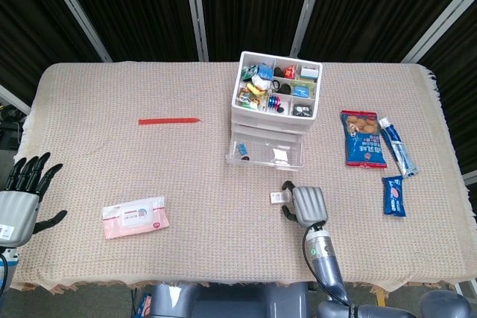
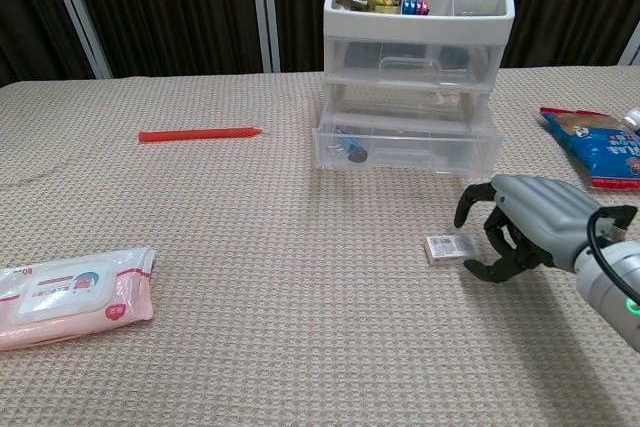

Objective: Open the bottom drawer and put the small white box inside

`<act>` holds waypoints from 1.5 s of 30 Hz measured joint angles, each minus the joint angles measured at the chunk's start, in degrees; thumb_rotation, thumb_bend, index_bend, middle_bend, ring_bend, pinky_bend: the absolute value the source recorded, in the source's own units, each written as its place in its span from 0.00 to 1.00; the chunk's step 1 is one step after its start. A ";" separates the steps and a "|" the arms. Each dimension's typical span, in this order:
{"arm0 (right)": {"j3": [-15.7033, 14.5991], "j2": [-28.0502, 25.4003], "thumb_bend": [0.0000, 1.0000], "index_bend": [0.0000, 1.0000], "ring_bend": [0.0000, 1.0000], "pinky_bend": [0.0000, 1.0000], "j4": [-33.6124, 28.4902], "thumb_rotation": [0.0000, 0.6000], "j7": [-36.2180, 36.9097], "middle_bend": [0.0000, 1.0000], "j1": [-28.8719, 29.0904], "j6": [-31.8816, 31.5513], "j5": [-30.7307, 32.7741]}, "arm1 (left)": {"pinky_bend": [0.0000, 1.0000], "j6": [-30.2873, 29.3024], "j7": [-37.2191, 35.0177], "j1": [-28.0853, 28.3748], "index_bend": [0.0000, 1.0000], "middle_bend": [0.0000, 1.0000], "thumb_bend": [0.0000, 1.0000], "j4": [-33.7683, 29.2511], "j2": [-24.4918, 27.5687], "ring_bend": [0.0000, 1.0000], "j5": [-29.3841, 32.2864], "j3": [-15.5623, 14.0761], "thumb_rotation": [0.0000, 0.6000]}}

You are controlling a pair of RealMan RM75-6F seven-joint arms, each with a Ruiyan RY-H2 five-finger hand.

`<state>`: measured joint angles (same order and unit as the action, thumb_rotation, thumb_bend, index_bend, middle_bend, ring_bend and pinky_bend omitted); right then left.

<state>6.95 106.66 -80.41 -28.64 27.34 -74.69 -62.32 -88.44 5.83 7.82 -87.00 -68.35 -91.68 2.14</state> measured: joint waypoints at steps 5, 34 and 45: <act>0.74 0.93 0.26 0.40 0.81 0.74 0.71 1.00 -0.37 0.82 0.03 0.72 0.60 | 0.00 0.04 0.05 -0.02 0.15 0.00 0.11 -0.08 0.00 0.00 0.06 -0.01 1.00; 1.69 2.17 0.35 0.62 0.81 0.74 0.06 1.00 2.22 0.83 -1.35 -1.05 -4.95 | 0.00 0.13 -0.08 0.03 0.15 0.00 0.11 -0.16 0.01 0.00 0.09 0.01 1.00; 4.22 -2.86 0.35 0.62 0.81 0.74 -10.13 1.00 0.53 0.83 -0.73 -3.67 -9.96 | 0.00 -0.03 0.07 -0.02 0.15 0.00 0.11 -0.18 -0.05 0.00 -0.01 0.00 1.00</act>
<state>11.17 103.80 -90.54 -28.11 26.61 -78.36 -72.28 -88.46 5.90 7.80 -87.18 -68.39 -91.69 2.14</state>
